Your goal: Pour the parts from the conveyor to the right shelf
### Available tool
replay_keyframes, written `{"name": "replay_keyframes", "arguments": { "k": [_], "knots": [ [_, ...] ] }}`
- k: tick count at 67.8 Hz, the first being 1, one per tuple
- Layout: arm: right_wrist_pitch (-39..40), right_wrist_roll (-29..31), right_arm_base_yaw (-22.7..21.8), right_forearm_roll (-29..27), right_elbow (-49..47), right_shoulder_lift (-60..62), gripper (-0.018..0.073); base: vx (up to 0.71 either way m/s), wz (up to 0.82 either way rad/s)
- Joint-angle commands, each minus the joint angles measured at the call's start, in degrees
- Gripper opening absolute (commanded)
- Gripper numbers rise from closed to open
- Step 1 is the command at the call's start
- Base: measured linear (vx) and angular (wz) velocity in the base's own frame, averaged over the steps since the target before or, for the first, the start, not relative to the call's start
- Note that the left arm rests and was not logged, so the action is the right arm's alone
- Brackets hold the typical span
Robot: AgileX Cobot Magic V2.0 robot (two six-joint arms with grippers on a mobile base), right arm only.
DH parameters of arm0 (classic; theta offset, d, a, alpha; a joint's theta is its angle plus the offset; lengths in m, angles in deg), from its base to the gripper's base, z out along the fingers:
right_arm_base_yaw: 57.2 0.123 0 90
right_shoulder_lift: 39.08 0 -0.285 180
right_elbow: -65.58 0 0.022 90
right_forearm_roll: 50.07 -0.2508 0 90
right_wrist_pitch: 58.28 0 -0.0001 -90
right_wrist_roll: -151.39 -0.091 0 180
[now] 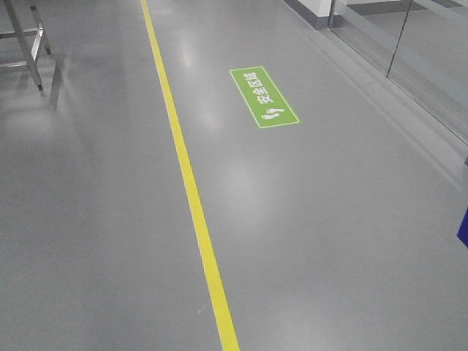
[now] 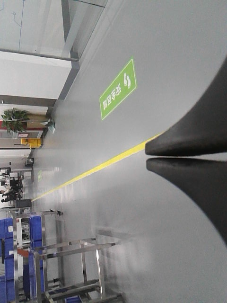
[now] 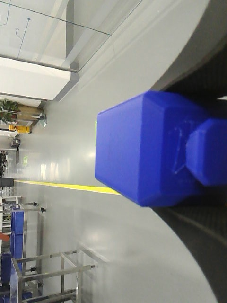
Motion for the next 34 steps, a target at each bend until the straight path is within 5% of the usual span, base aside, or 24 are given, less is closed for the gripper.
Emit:
{"name": "replay_keyframes", "arguments": {
  "k": [1,34],
  "knots": [
    [4.37,0.36,-0.11,-0.11,-1.56,-0.66,-0.0006,0.45,-0.04],
    [4.37,0.36,-0.11,-0.11,-1.56,-0.66,-0.0006,0.5,0.01]
  ]
}}
